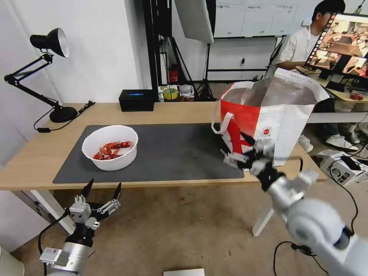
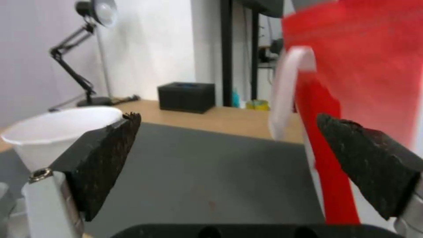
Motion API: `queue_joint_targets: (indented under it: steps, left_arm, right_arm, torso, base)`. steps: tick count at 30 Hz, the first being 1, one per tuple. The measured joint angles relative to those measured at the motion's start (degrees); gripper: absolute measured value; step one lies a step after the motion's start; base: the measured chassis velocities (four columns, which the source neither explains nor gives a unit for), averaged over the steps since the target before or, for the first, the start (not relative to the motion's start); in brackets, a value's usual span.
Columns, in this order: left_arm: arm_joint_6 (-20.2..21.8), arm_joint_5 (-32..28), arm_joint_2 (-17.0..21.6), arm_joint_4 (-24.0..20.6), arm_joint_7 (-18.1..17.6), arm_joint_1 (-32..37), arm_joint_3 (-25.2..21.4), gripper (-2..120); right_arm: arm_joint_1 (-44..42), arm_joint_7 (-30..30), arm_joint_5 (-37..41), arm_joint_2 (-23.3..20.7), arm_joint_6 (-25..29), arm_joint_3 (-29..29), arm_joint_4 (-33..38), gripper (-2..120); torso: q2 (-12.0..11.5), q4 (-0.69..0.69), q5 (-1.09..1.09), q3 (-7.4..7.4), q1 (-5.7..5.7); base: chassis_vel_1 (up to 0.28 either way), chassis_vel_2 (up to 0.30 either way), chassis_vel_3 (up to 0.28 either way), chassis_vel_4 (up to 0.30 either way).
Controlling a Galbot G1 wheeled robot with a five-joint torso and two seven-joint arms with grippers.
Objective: Pick up the trash from the table and place it into the takeout bag.
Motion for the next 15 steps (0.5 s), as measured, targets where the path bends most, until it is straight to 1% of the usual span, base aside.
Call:
queue_joint_targets:
  steps: [5, 9, 11, 15]
  left_arm:
    - [-0.1, 0.0, 0.1, 0.3, 0.0, 0.1, 0.0, 100]
    - [-0.1, 0.0, 0.2, 0.4, 0.1, 0.1, 0.1, 100]
    - [-0.4, 0.0, 0.4, 0.9, 0.1, 0.1, 0.2, 100]
    - [-1.0, 0.1, 0.4, 1.6, 0.1, 0.0, 0.3, 100]
  right_arm:
    - [-6.0, 0.9, -5.2, 3.2, 2.0, 0.1, -1.0, 100]
    - [-7.2, 1.3, -6.7, 4.2, 2.5, -0.2, -1.6, 100]
    - [-9.8, 3.5, -11.5, 7.2, 3.7, -0.9, -3.8, 100]
    - [-10.8, 4.4, -12.8, 8.2, 4.0, -1.1, -5.0, 100]
  torso:
    - [0.0, 0.00, -0.01, 0.00, 0.00]
    - [0.0, 0.00, 0.00, 0.00, 0.00]
    - [0.0, 0.01, 0.00, 0.01, 0.01]
    - [0.0, 0.01, 0.00, 0.01, 0.00]
  base:
    - [0.000, 0.000, 0.000, 0.000]
    - [0.000, 0.000, 0.000, 0.000]
    - [0.000, 0.000, 0.000, 0.000]
    - [0.000, 0.000, 0.000, 0.000]
